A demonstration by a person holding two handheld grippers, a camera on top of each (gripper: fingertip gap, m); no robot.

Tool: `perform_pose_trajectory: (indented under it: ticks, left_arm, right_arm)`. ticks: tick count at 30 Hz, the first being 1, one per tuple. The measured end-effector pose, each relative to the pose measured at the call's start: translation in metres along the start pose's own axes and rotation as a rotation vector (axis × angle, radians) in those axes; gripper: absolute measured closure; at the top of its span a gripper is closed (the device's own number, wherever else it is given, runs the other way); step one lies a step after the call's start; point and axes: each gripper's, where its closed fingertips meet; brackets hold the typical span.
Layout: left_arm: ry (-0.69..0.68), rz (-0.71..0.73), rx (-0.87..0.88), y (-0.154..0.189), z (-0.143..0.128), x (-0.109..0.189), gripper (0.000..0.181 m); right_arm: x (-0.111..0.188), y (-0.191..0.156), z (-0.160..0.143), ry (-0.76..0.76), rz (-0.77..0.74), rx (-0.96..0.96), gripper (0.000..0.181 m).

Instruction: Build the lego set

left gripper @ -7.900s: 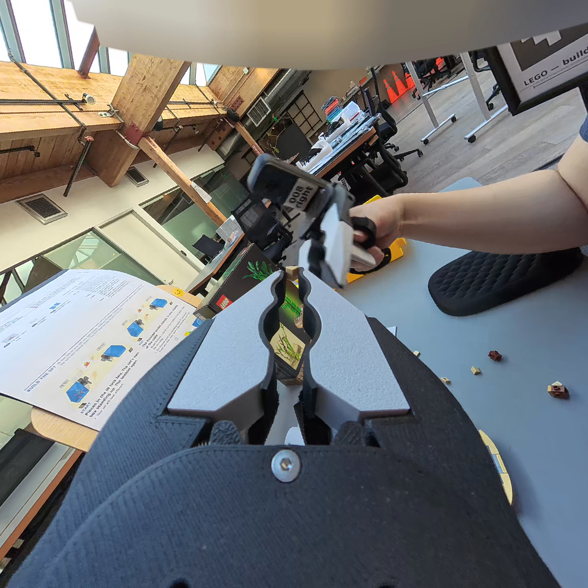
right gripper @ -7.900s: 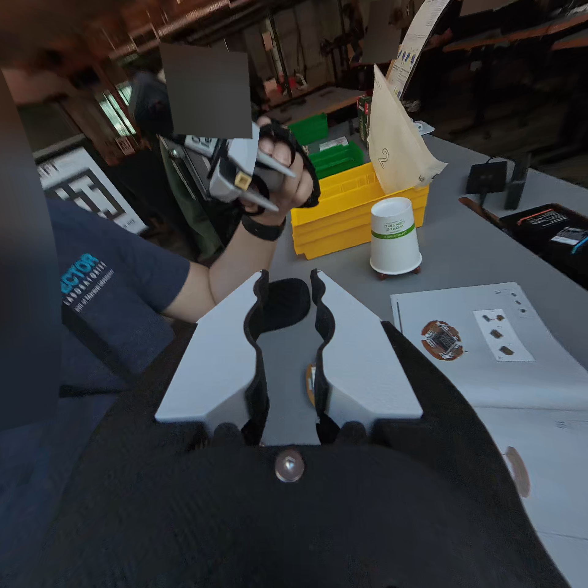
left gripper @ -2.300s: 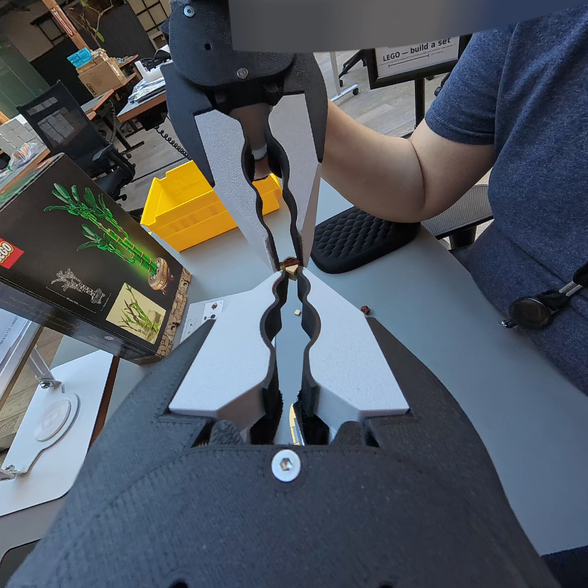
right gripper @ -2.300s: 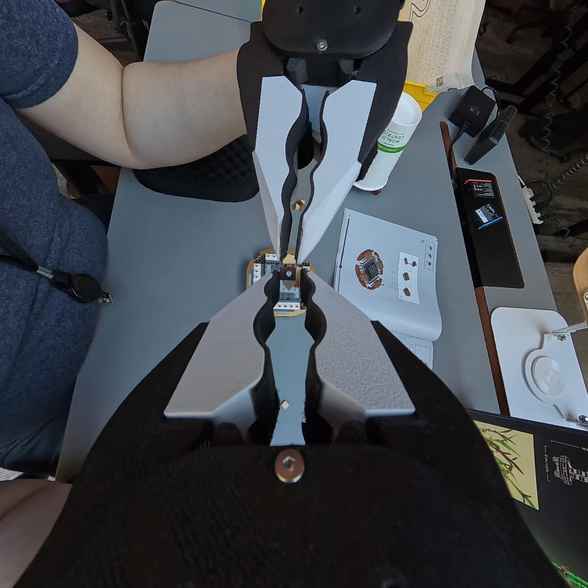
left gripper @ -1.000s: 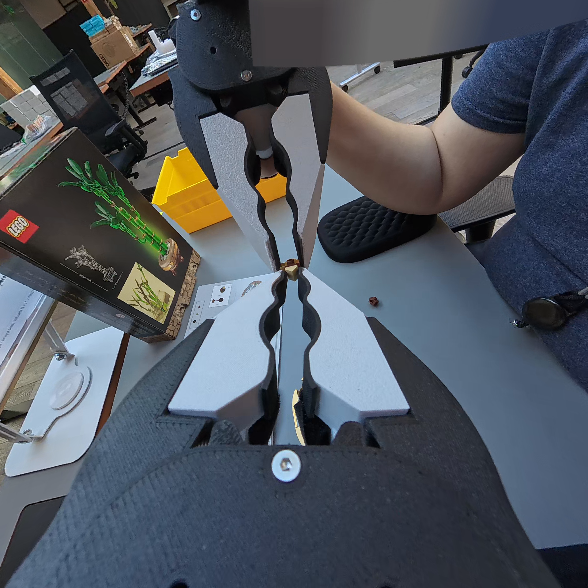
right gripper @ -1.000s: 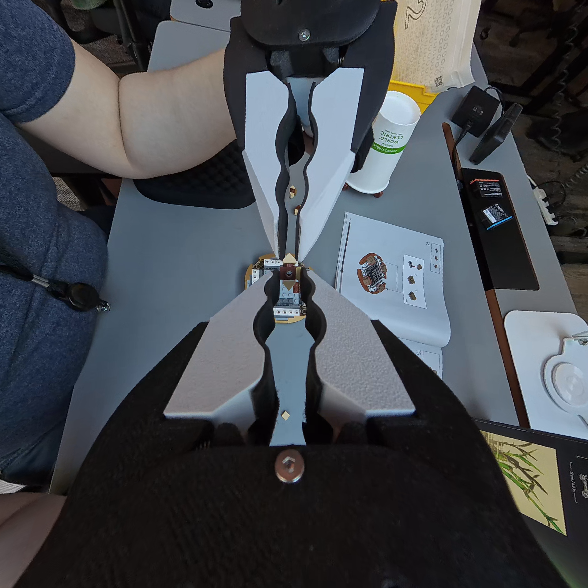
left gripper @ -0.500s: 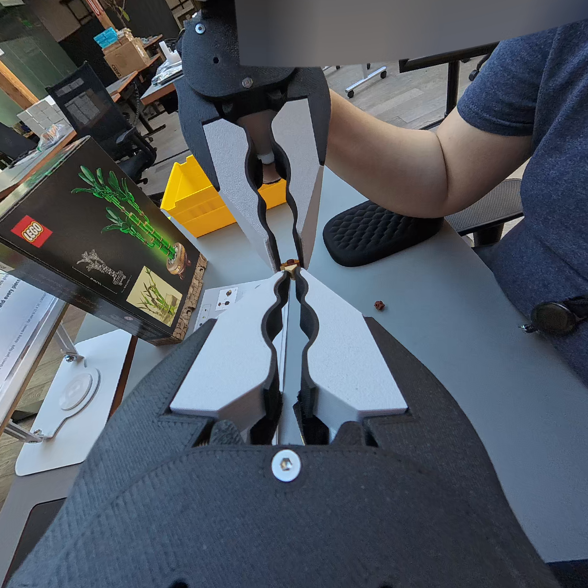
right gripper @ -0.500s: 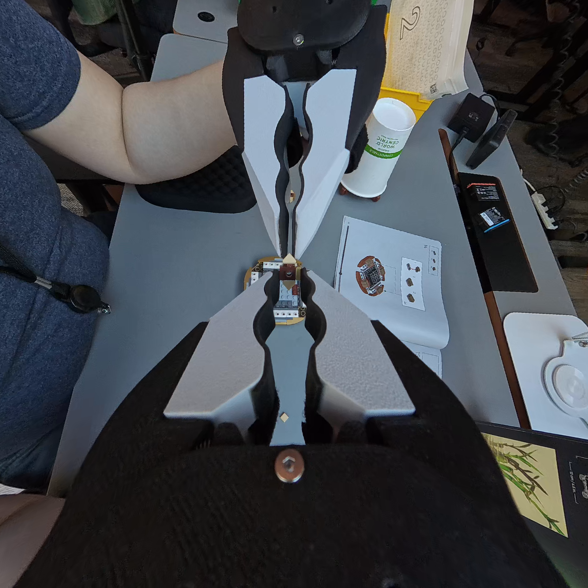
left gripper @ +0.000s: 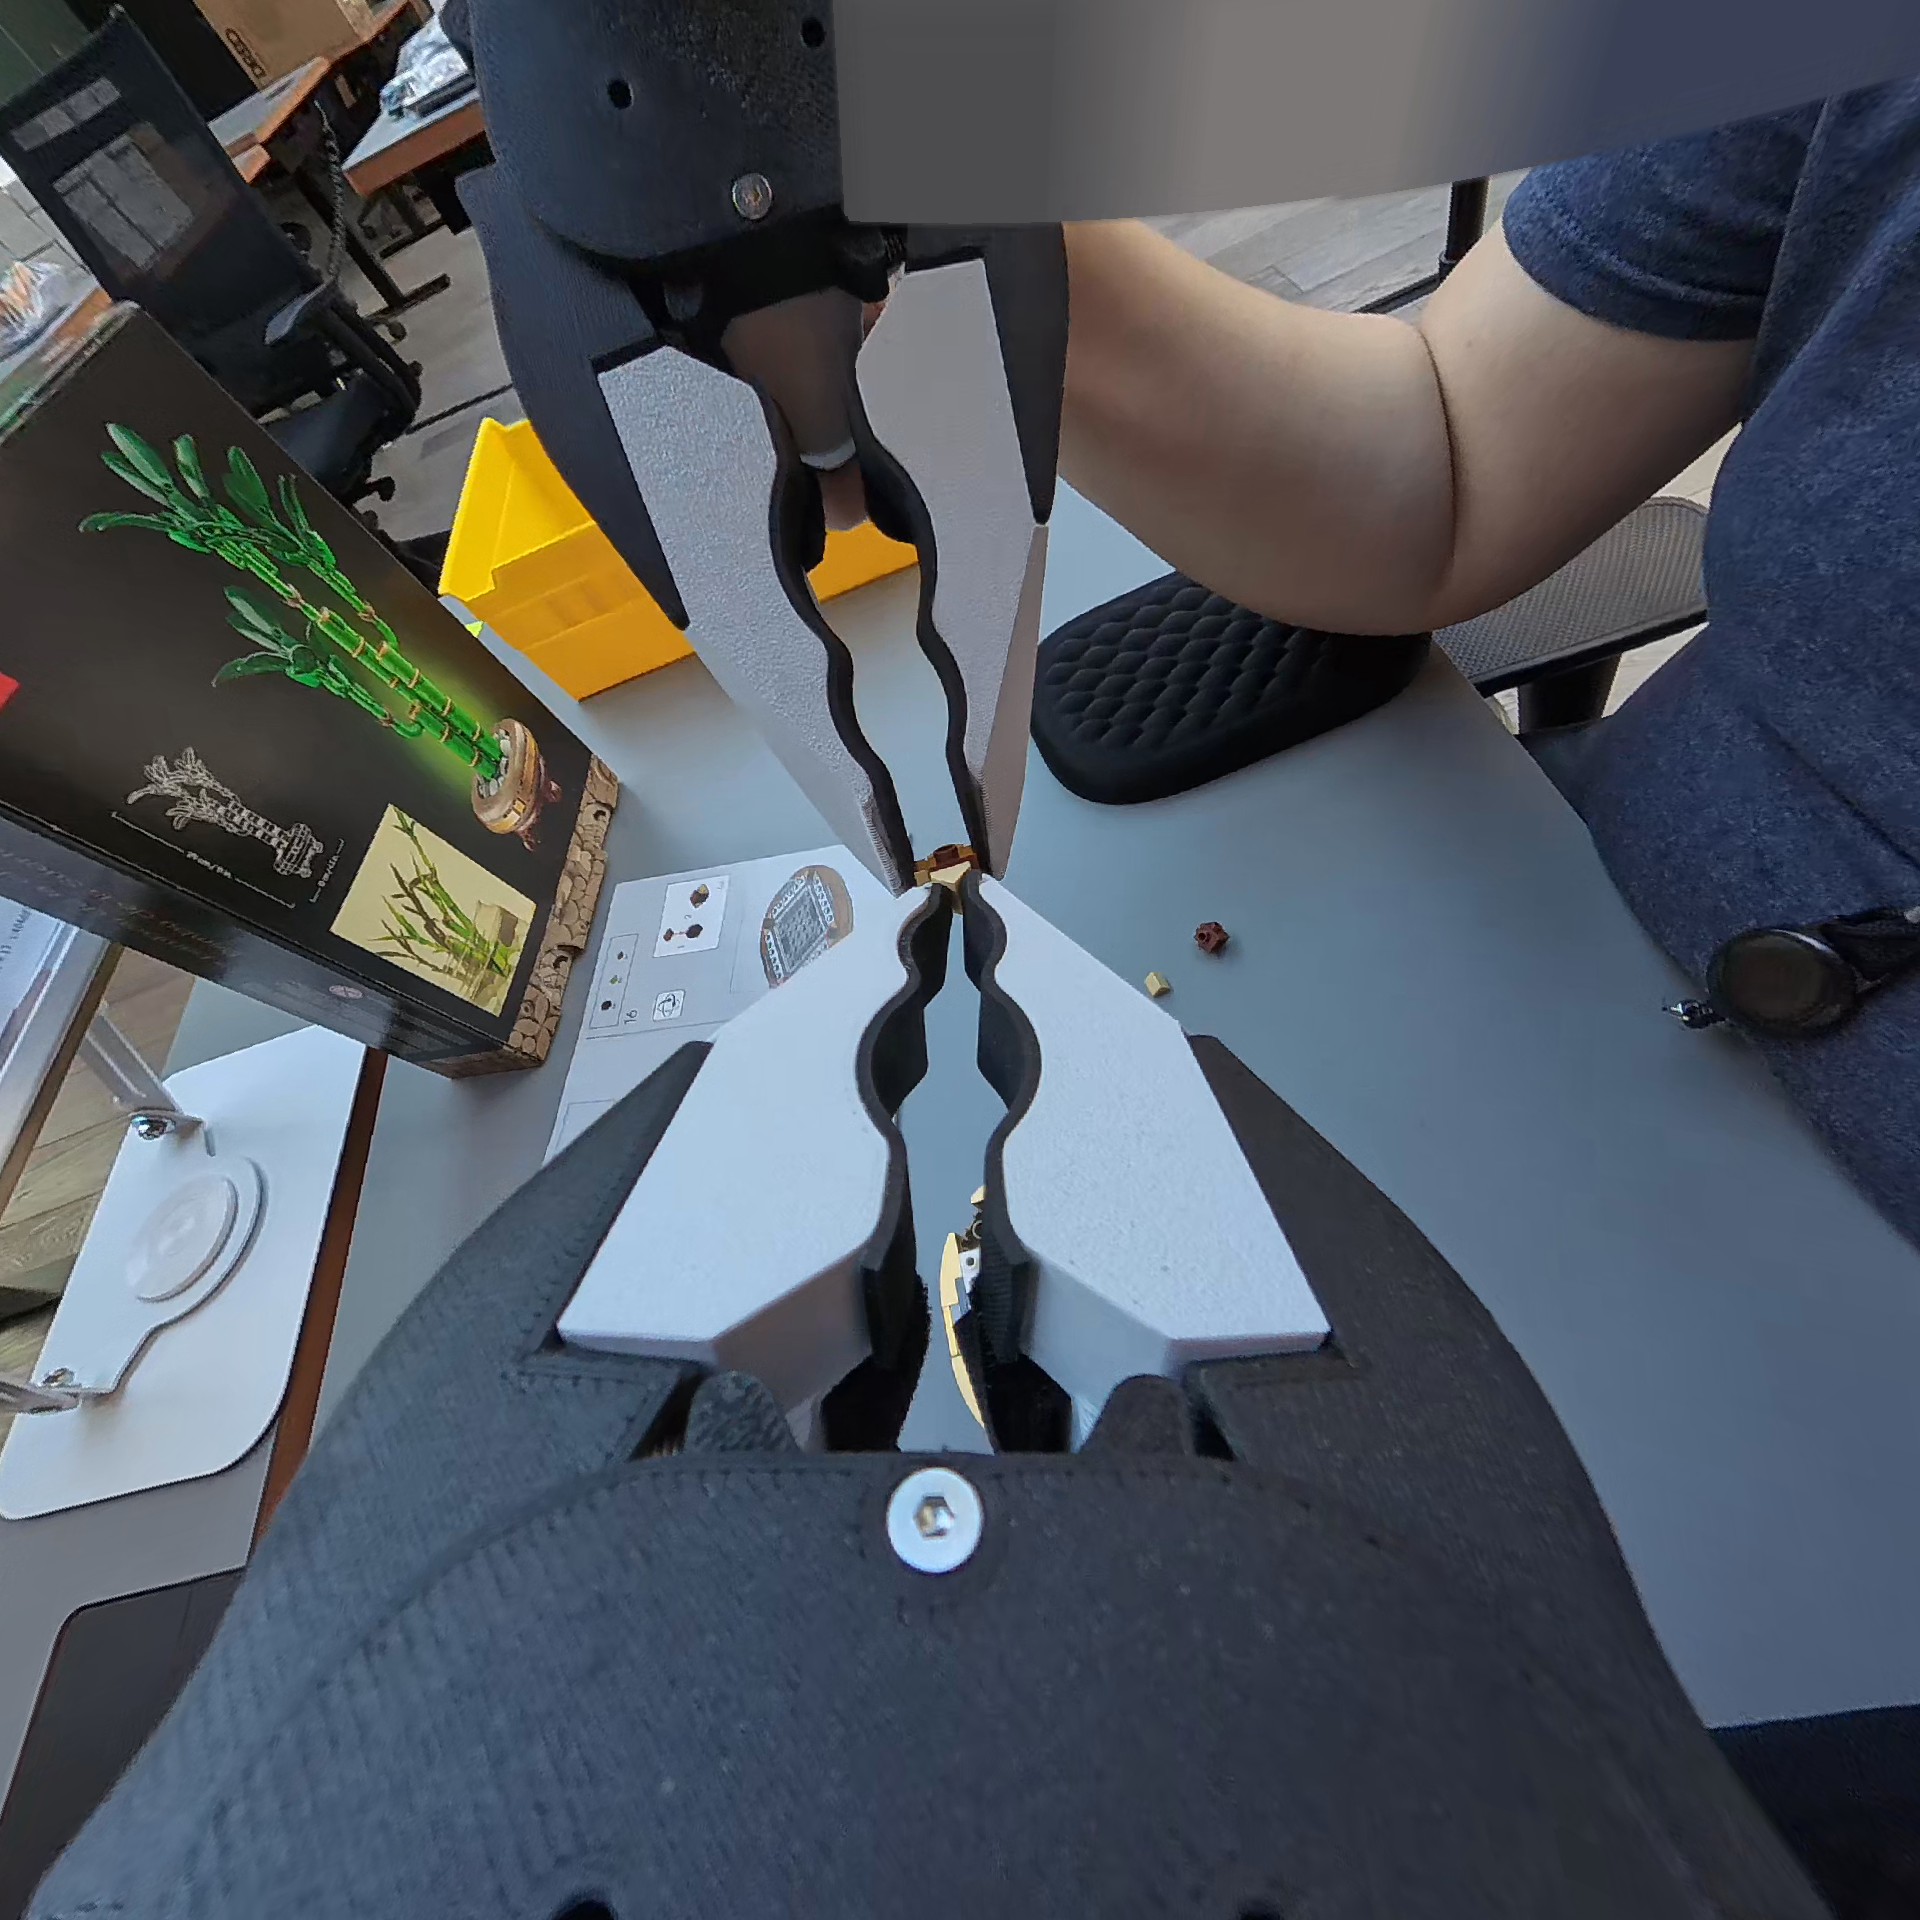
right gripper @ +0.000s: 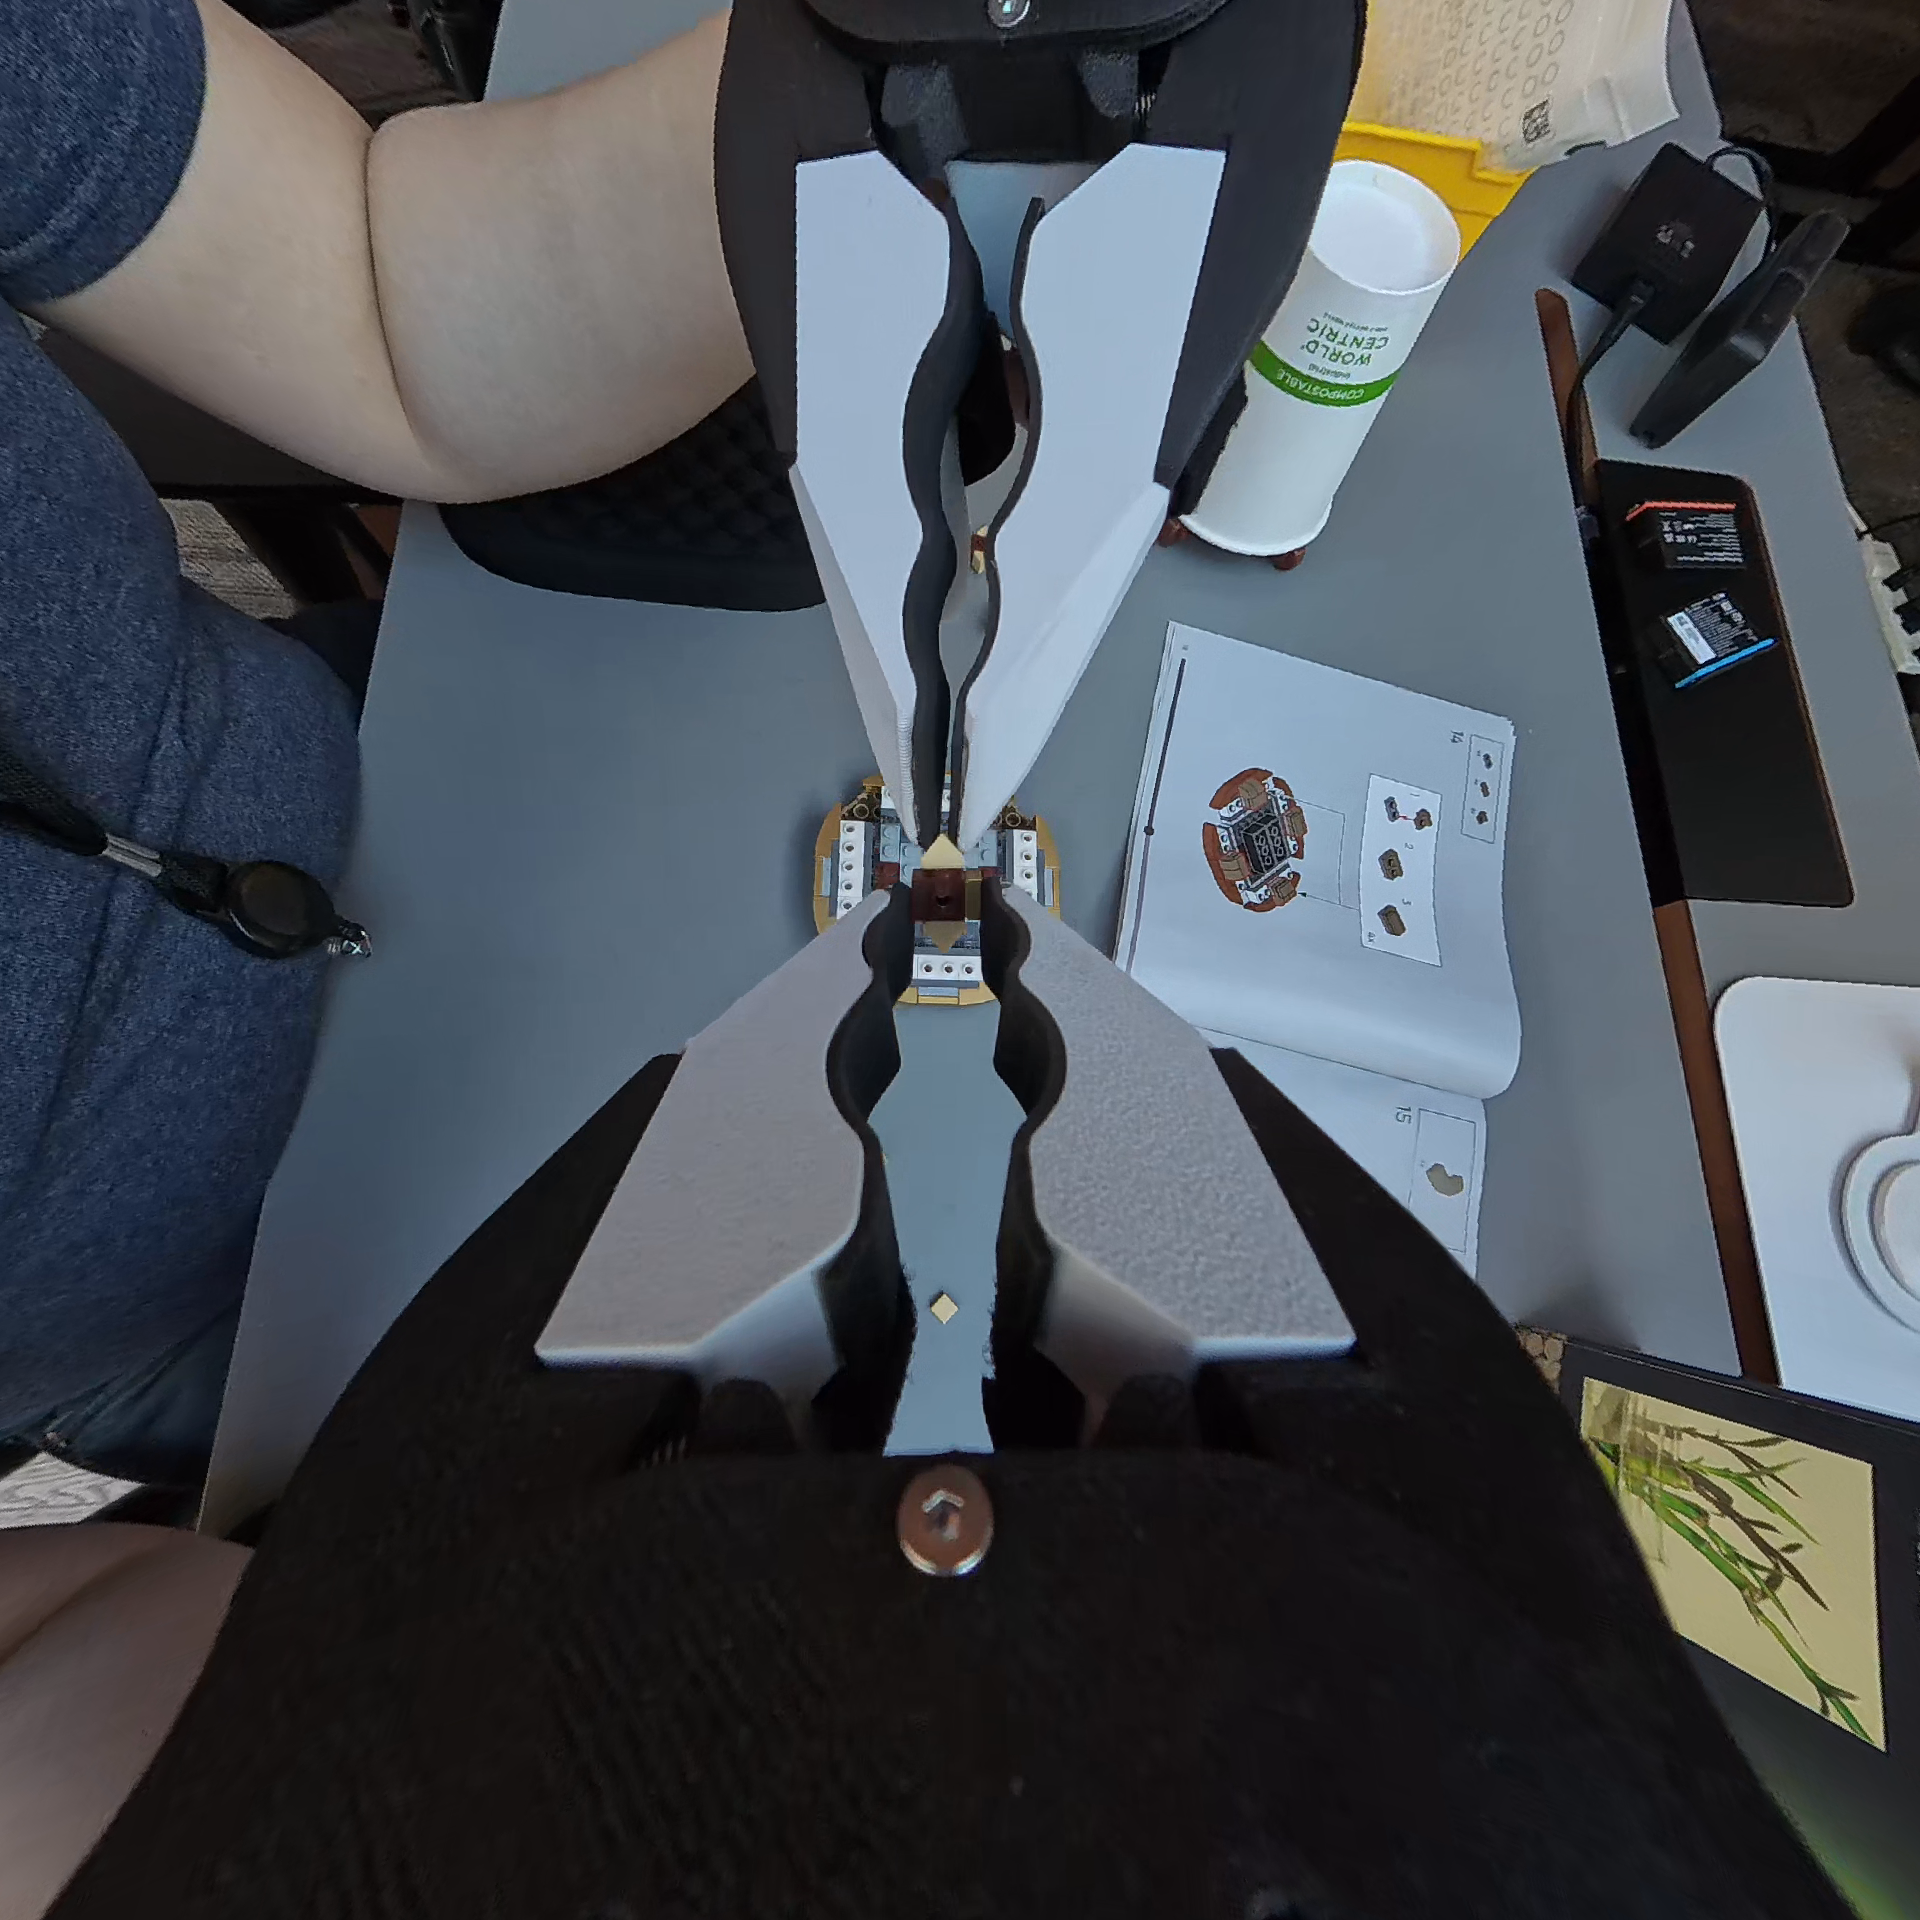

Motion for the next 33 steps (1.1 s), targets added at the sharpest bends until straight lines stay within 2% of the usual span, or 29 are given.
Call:
perform_pose_trajectory:
  ticks: [12,16,21,25,27,30,33]
  left_arm:
    - [-0.120,0.003,0.041,-0.002,-0.021,-0.003,0.181]
    - [-0.036,0.051,0.107,-0.014,-0.010,0.003,0.180]
    - [0.027,0.108,0.093,-0.022,0.003,0.008,0.180]
    - [0.089,0.145,0.134,-0.030,0.012,0.015,0.170]
    - [0.159,0.154,0.215,-0.037,0.019,0.023,0.163]
    - [0.243,0.185,0.441,-0.058,0.024,0.033,0.152]
    - [0.417,0.176,0.633,-0.073,0.041,0.044,0.146]
  right_arm:
    - [-0.019,0.005,-0.012,-0.085,-0.005,-0.010,0.169]
    - [-0.008,0.017,-0.003,-0.029,-0.100,0.011,0.169]
    - [0.004,0.022,0.005,0.026,-0.152,0.018,0.169]
    - [0.010,0.028,0.009,0.045,-0.197,0.025,0.169]
    - [0.016,0.036,0.014,0.071,-0.263,0.043,0.169]
    - [0.031,0.051,0.027,0.122,-0.421,0.110,0.169]
    - [0.051,0.062,0.045,0.176,-0.618,0.225,0.169]
Point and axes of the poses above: each gripper's, where its closed fingertips meet, x back along the fingers, z out of its top, y = z × x across the jaws, and after that the axes turned 2 degrees about -z, right-handed
